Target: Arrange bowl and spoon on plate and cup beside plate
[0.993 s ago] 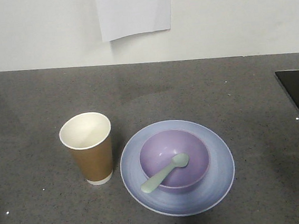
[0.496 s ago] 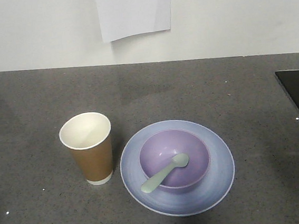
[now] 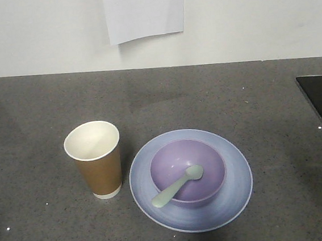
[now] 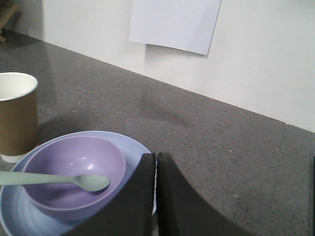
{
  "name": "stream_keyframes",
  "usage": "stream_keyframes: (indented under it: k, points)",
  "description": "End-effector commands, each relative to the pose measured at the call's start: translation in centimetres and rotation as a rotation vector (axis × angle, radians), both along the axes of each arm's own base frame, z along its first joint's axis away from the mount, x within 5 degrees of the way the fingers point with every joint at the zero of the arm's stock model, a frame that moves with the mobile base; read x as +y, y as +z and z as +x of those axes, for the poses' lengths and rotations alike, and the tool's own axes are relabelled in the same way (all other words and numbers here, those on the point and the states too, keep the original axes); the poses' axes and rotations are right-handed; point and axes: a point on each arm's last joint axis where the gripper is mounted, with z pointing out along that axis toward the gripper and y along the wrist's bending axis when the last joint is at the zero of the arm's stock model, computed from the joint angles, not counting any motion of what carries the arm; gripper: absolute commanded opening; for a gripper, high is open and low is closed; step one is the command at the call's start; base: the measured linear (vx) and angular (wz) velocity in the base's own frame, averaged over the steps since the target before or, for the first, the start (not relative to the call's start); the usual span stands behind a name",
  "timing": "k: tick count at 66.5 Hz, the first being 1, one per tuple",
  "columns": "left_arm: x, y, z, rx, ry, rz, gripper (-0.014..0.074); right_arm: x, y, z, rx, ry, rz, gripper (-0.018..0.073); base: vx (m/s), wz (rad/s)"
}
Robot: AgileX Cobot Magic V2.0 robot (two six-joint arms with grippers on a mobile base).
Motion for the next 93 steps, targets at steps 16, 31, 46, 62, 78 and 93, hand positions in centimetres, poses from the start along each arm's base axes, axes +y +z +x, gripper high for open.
stream_keyframes:
  k: [16,31,46,62,78,93]
  points:
    - [0.0,0.1,0.0,-0.070,-0.005,-0.012,-0.0006,-2.4,-5.3,-1.1,-0.103,-0.267,0.217,-0.0004,0.00,0.00]
    - [0.0,0.1,0.0,-0.070,-0.005,-0.012,-0.0006,-3.2,-8.1,-2.3,-0.115,-0.363,0.248,-0.0004,0.00,0.00]
    - [0.0,0.1,0.0,-0.070,-0.005,-0.012,-0.0006,-3.5,-10.4,-2.8,-0.121,-0.405,0.283,-0.0004,0.00,0.00]
    - [0.0,0.1,0.0,-0.070,-0.005,-0.012,-0.0006,-3.5,-11.6,-3.0,-0.250,-0.382,0.311,-0.0004,0.00,0.00]
    - [0.0,0.1,0.0,-0.070,-0.005,-0.012,-0.0006,-3.4,-11.6,-3.6,-0.315,-0.366,0.305,-0.0004,0.00,0.00]
    - [0.0,0.1,0.0,-0.070,-0.005,-0.012,-0.0006,-3.4,-11.7,-3.5,-0.309,-0.371,0.295,-0.0004,0.00,0.00]
